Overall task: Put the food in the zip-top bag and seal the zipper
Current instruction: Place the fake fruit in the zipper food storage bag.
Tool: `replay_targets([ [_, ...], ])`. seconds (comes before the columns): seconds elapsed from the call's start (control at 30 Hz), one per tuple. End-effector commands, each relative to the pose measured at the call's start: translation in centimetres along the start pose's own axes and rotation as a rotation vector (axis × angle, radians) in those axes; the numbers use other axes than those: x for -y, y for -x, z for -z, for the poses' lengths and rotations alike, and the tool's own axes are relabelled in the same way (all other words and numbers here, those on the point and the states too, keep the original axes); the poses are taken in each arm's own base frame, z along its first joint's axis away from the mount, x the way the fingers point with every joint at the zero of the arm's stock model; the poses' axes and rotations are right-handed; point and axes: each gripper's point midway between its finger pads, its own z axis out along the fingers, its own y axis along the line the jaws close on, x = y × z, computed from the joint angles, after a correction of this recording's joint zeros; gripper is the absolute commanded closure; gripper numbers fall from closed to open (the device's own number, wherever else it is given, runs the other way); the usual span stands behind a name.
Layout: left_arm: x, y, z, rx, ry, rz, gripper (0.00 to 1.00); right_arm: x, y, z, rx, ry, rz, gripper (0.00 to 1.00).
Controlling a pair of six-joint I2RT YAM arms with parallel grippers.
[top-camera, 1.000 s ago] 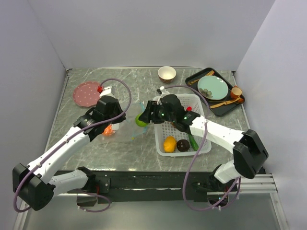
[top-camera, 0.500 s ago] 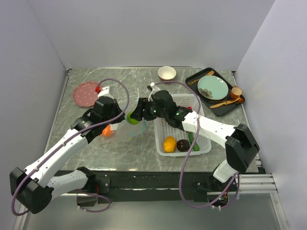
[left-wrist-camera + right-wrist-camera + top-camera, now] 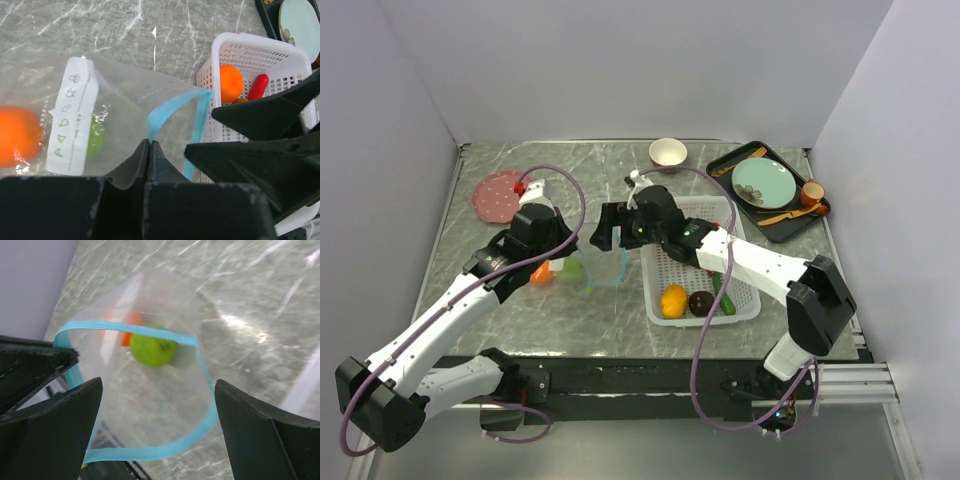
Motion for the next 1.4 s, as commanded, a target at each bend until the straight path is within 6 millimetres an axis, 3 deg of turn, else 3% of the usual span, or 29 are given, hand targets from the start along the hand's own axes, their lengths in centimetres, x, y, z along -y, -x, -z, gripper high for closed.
replay_targets([
  [0.0,0.2,1.3,0.4,0.056,-0.01,0.012,0.99,-0.2,4.4,3.2,0.16,-0.058,0.027,0.0],
  [0.03,0.2,1.3,0.4,0.056,-0.008,0.012,0.99,0.4,3.8,3.4,0.152,-0.067,0.021,0.0],
  [0.07,0.2,1.4,0.5,0.06,-0.007,0.011,0.99,0.8,4.9,4.5,0.205,-0.09,0.007,0.0],
  [0.13,0.1,1.3,0.4,0.058,-0.006,0.01,0.99,2.1,5.2,5.7,0.242,-0.13,-0.013,0.0],
  [0.3,0.2,1.2,0.2,0.056,-0.01,0.01,0.98,6.6,5.1,7.7,0.28,-0.284,-0.067,0.0],
  [0.43,0.7,1.0,0.1,0.051,-0.04,0.009,0.92,11.7,4.4,8.9,0.256,-0.428,-0.148,0.0],
  [0.57,0.7,1.0,0.2,0.061,-0.056,0.011,0.96,15.7,3.1,9.9,0.195,-0.555,-0.232,0.0],
  [0.73,0.6,0.5,-0.1,0.048,-0.055,0.009,0.99,17.5,2.1,10.2,0.173,-0.589,-0.25,0.0],
  [0.87,0.6,0.3,-0.3,0.04,-0.053,0.004,0.99,17.8,1.9,10.0,0.157,-0.565,-0.163,0.0],
  [1.1,0.5,0.9,0.1,0.052,-0.041,-0.017,0.99,21.5,-0.7,9.3,0.002,-0.698,-0.199,0.0],
  [1.37,0.2,0.7,0.1,0.046,-0.031,-0.013,0.99,20.5,-0.1,7.0,-0.006,-0.591,-0.185,0.0],
])
